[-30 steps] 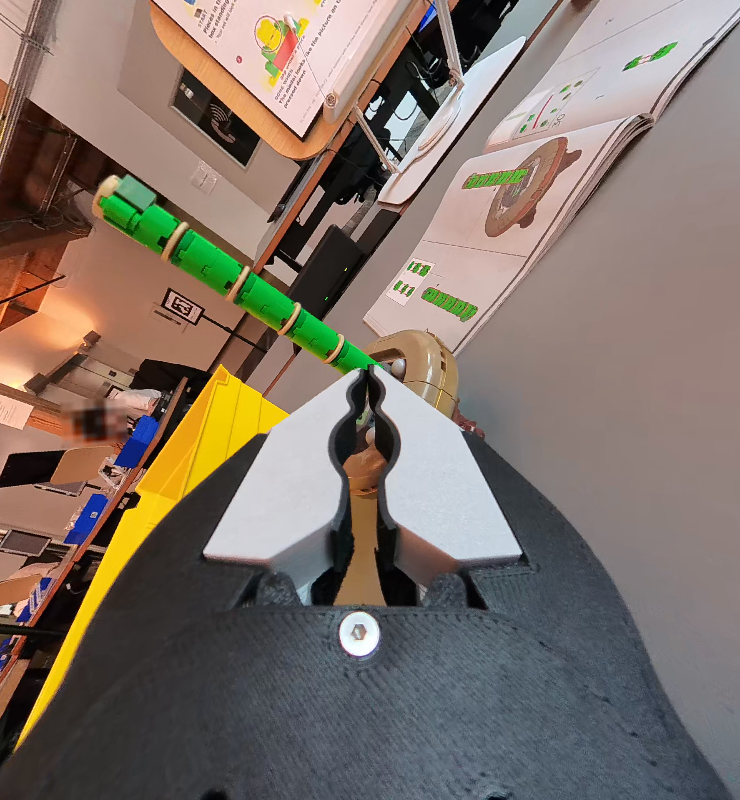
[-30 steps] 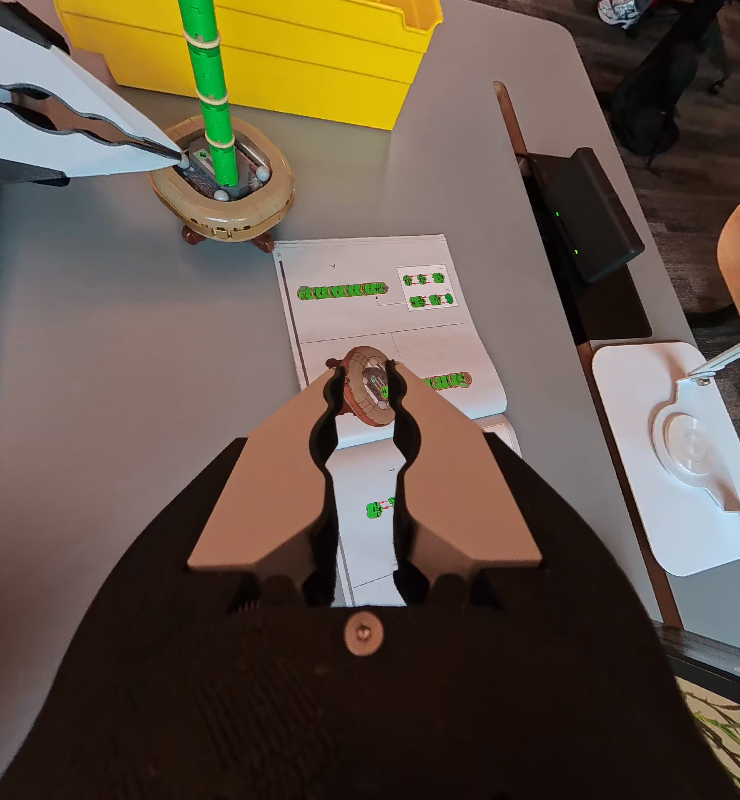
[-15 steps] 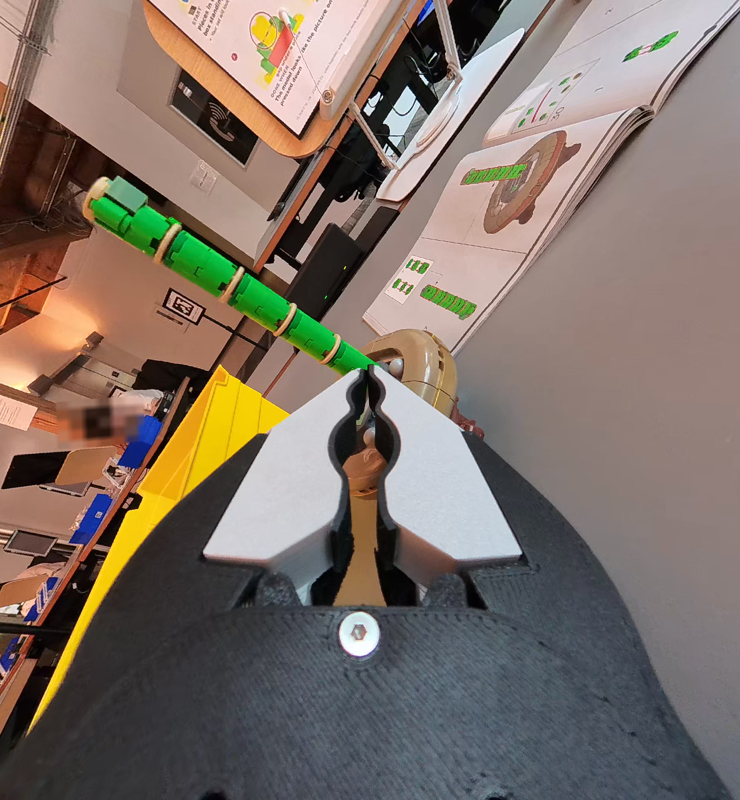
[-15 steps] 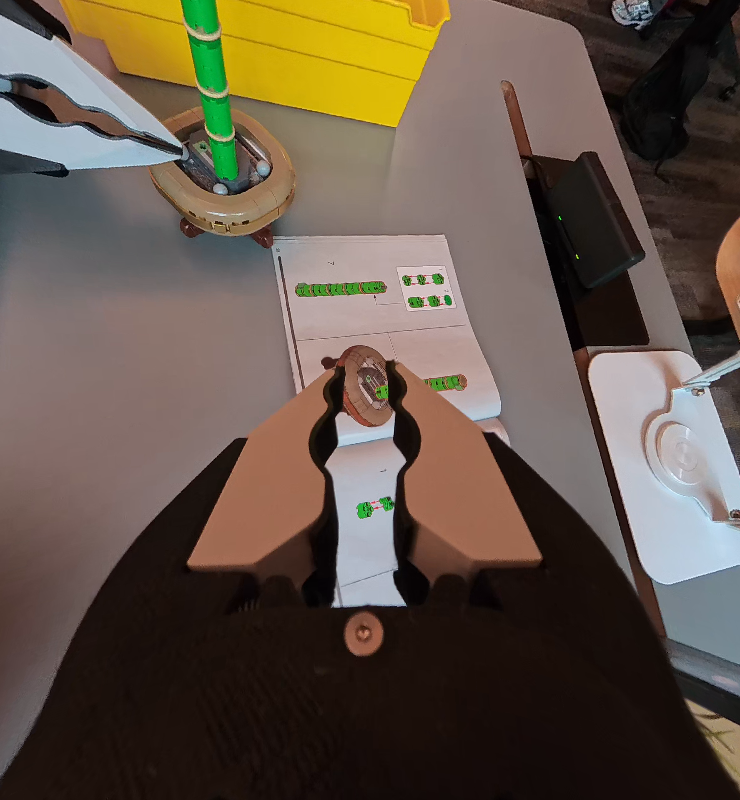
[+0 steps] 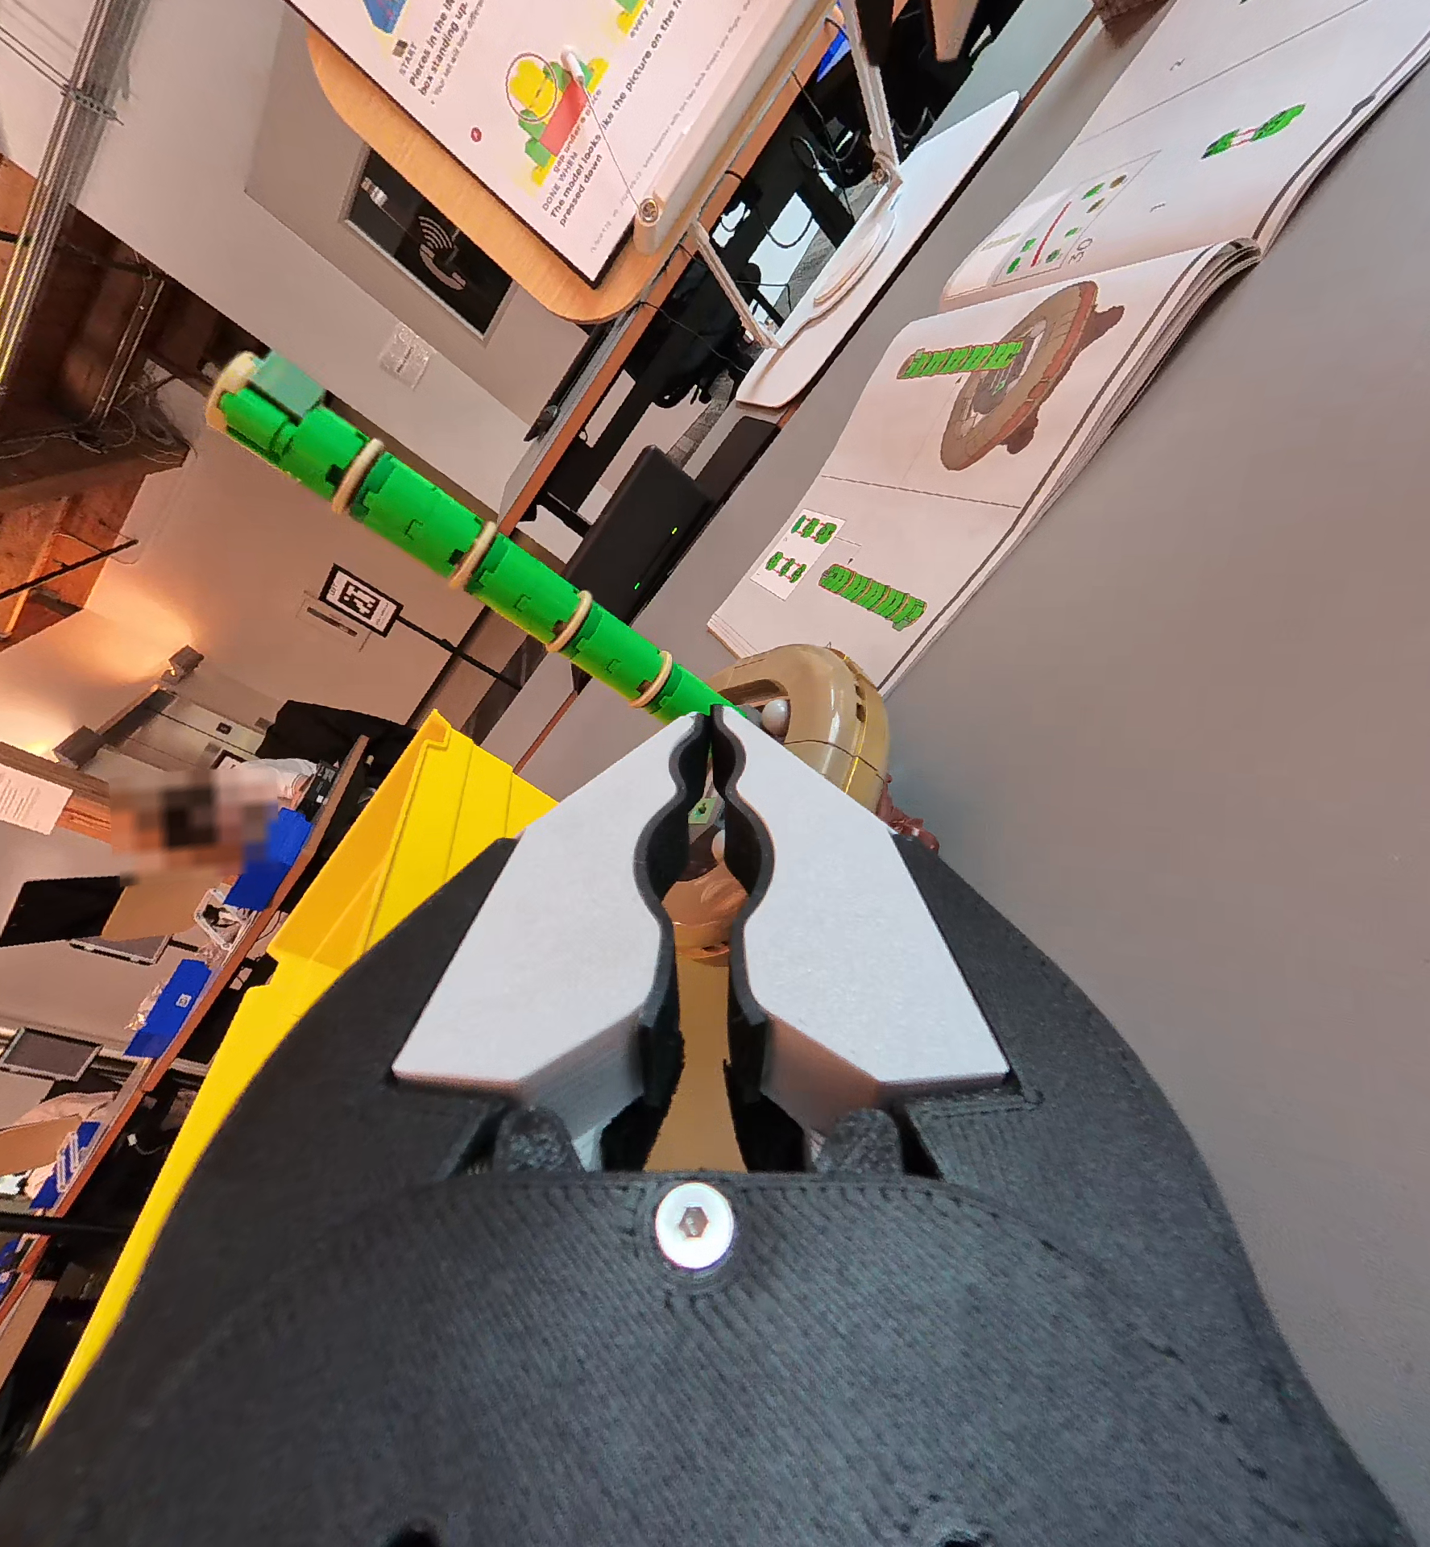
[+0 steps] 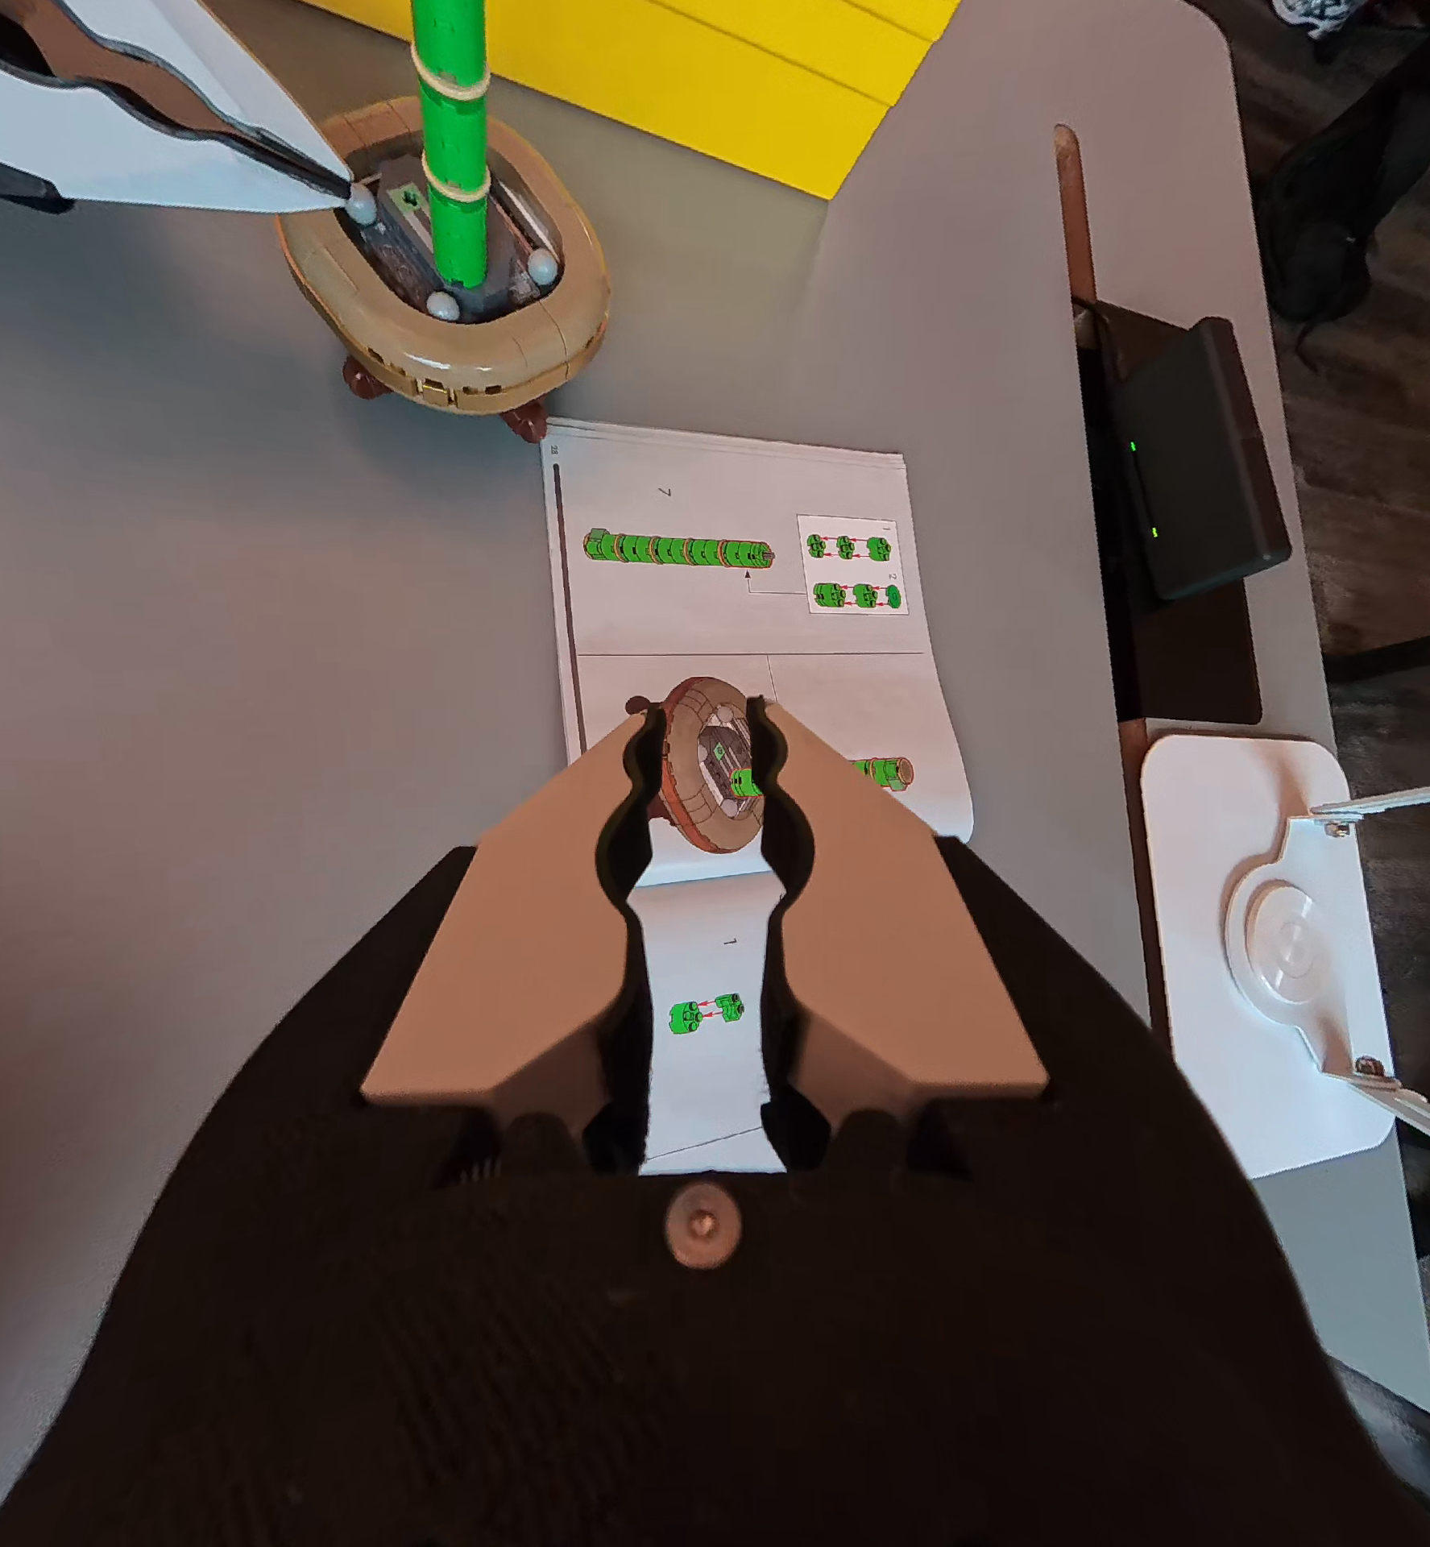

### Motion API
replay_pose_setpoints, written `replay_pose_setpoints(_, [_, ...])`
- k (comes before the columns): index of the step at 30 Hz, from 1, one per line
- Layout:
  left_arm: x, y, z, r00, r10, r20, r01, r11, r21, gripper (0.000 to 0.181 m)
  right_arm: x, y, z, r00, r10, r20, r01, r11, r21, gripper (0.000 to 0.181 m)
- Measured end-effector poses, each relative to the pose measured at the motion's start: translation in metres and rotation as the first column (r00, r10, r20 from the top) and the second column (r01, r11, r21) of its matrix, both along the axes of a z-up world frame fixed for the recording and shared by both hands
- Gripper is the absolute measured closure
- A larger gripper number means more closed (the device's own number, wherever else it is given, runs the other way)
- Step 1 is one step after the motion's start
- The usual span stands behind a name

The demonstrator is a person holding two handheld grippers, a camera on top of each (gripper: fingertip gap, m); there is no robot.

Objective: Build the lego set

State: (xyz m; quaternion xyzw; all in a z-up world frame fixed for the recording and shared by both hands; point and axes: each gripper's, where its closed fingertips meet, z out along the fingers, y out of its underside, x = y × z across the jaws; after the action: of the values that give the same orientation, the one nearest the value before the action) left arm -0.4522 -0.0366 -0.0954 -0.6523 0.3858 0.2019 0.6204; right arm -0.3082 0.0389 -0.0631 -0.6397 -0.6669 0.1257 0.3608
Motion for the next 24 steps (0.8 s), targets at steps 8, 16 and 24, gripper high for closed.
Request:
replay_pose_setpoints(8, [0.0011, 0.0014, -0.0021, 1.0, -0.004, -0.009, 0.004, 1.0, -0.008, 0.181, 0.0024, 0.0044, -0.0009, 1.0, -0.003, 0.007, 0.003, 1.0, -0.002, 0.16])
replay_pose_setpoints(16, [0.0004, 0.0022, -0.0018, 1.0, 0.004, -0.014, -0.004, 1.0, -0.004, 0.181, 0.005, 0.0047, 0.0023, 1.0, -0.007, -0.001, 0.006, 1.0, -0.008, 0.159])
replay_pose_setpoints(24, [0.0021, 0.003, -0.004, 1.0, 0.0, -0.027, -0.001, 1.0, -0.01, 0.181, 0.0073, 0.0047, 0.0031, 1.0, -0.011, 0.005, 0.011, 1.0, -0.003, 0.159])
